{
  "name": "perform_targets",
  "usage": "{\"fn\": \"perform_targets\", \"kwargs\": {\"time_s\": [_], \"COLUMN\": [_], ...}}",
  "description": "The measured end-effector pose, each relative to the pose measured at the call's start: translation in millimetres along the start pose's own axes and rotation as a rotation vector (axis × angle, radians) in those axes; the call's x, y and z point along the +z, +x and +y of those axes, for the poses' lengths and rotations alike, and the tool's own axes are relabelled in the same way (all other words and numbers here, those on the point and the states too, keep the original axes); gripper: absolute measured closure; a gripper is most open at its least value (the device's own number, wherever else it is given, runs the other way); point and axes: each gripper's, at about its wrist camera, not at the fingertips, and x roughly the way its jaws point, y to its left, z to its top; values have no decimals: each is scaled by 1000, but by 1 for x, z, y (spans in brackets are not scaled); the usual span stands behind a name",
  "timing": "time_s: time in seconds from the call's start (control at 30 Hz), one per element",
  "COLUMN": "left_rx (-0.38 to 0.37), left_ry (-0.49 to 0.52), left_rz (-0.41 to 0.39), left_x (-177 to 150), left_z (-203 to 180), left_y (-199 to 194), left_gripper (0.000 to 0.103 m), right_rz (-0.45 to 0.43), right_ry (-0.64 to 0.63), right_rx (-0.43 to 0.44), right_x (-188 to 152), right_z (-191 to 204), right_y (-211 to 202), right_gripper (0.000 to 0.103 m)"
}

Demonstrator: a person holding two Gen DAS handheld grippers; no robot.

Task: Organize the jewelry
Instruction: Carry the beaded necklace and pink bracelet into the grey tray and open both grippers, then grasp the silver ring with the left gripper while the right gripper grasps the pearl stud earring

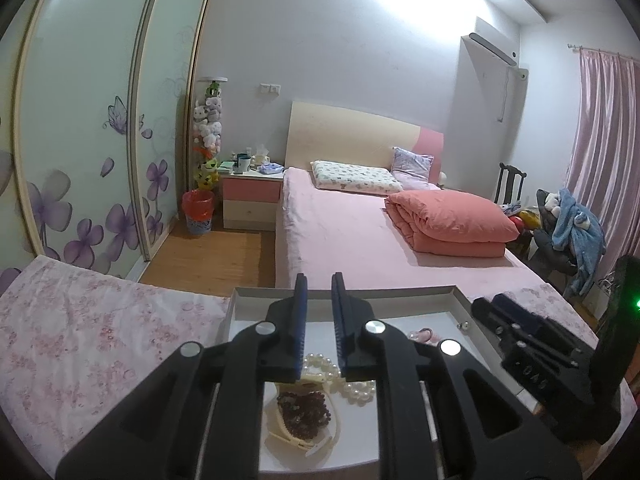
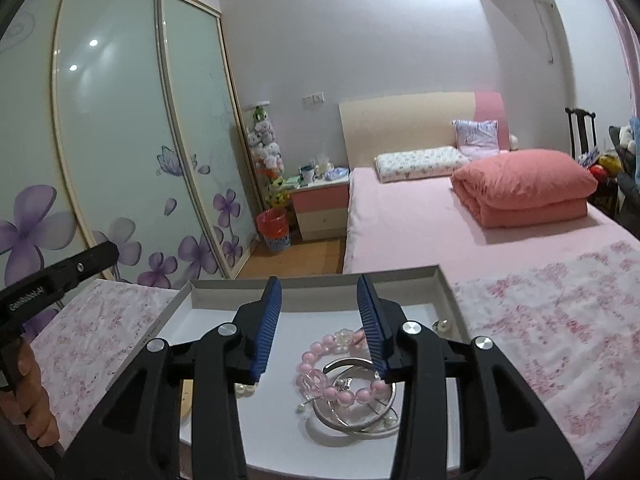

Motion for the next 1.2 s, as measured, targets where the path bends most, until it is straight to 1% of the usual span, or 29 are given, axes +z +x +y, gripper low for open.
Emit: {"fn": "perform_targets", "kwargs": {"time_s": [0.37,0.5,0.63,0.8,1.0,1.1,1.2], "left_rx": [-5,-18,-47,-95,-131,-132,-103], "left_ry": [14,27,47,81,108,137,196], "left_rz": [7,39,115,258,378,428,482], "left_x": [-12,-27,-52,-90,-119,-128,-139], "left_z": [-5,-9,-16,-27,-41,-48,-61], "left_y": [-31,-43,-45,-44,-40,-35,-25], "left_gripper": [89,83,78,70,58,55,53], "right_rz": [-47,-37,3,71,111,119,119], "right_ry": [-39,-42,-35,-39,-28,-17,-4], "right_rx": [-13,-7,-8,-17,-14,-9,-7], "right_x": [-3,-11,-25,-46,-62,-67,-67], "right_z": [1,-2,-8,-13,-18,-20,-22], "right_y": [-41,-56,-66,-80,-96,-102,-104], "right_gripper": [62,62,62,62,62,62,62]}}
